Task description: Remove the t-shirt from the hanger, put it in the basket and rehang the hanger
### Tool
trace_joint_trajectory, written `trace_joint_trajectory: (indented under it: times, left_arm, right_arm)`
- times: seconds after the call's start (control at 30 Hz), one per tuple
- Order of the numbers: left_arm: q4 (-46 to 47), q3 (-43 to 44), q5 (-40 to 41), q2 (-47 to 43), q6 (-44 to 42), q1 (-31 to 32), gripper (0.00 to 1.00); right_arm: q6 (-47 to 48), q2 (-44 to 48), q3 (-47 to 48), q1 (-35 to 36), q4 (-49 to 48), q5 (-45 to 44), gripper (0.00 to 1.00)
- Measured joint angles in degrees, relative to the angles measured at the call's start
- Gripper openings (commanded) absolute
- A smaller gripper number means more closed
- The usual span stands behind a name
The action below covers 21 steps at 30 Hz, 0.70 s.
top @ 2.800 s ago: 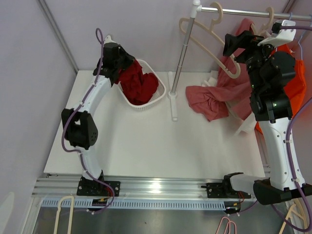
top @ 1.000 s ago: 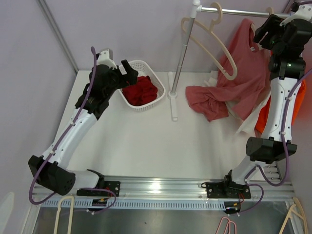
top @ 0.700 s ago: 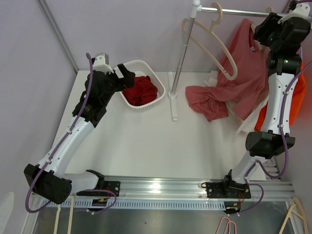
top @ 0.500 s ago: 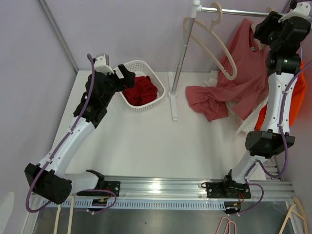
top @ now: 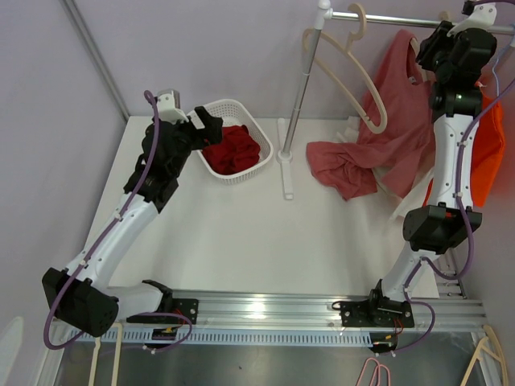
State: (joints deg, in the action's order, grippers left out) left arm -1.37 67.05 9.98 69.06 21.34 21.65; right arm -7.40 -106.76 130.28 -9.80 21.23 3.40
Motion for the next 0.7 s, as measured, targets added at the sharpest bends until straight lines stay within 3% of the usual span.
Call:
trace_joint_trajectory:
  times: [0.1,0.23,0.4,0.7]
  left_arm:
    - [0.5,-0.3,0.0,-0.1,0.0,0.0,1.00]
    - [1.4,-1.3,-0.1,-0.5,-0.4,0.0,1.00]
    - [2.0,-1.7,-0.1,-0.5,-0.5,0.0,0.99]
    - [2.5,-1.8,-0.4,-0.5,-0.4,0.0,0.99]
  right_arm:
    - [0.7,-0.9,0.0,0.4,-0.7,-0.1,0.33]
    - [1.8,-1.9,0.0,0.5,-1.6,0.0,0.17]
    - [2.8,-2.6,0.0,0.6,-2.7,0.2,0.05]
    - [3.1,-2.8,1.6,0.6,-1.4,1.0,0.02]
